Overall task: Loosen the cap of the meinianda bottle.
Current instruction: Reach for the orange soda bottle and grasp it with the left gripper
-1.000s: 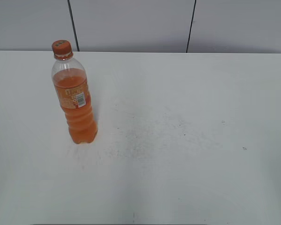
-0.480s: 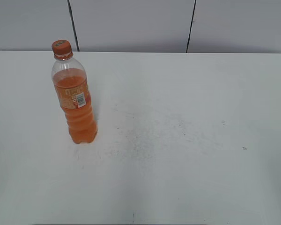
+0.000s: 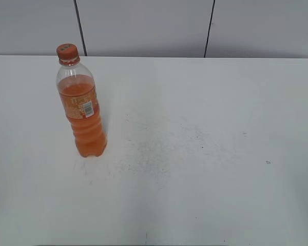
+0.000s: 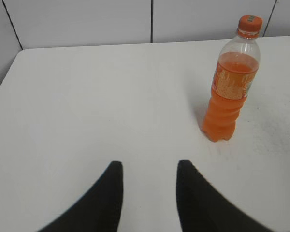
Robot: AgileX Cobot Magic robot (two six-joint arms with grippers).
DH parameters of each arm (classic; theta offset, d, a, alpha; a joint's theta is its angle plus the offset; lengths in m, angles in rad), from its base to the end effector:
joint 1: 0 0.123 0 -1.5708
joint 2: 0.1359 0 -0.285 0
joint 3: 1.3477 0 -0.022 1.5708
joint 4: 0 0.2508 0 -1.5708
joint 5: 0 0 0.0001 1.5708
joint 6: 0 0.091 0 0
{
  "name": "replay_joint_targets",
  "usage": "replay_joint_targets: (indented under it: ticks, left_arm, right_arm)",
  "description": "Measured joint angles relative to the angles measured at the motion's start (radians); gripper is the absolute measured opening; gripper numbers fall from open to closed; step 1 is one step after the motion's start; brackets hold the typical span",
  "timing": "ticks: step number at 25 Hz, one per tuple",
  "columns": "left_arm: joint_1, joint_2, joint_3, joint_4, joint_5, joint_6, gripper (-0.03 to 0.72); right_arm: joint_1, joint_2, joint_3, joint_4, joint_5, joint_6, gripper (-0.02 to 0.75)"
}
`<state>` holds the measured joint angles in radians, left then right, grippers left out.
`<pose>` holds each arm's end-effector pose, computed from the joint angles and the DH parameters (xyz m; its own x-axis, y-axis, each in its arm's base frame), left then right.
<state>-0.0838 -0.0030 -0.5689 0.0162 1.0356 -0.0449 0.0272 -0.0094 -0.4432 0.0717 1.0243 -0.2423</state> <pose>-0.0130 0.0024 0.2982 -0.3687 -0.0058 -0.9295 0.0573 0.9979 -0.0290 0.0013 0.0056 0.2644 -0.4383 -0.2152 -0.8727 -0.1742 0.9728 -0.1524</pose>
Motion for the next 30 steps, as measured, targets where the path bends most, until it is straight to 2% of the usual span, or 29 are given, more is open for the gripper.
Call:
replay_joint_targets:
  ticks: [10,19,30]
  left_arm:
    - [0.000,0.003,-0.008,0.001,-0.026,0.000,0.239]
    - [0.000,0.178,-0.064,0.146,-0.311,0.000,0.239]
    - [0.000,0.486,-0.064,0.153,-0.612,0.000,0.241]
  right_arm:
    - [0.000,0.000,0.000,0.000,0.000,0.000,0.492]
    - [0.000,0.000,0.000,0.000,0.000,0.000,0.492]
    - [0.000,0.000,0.000,0.000,0.000,0.000,0.492]
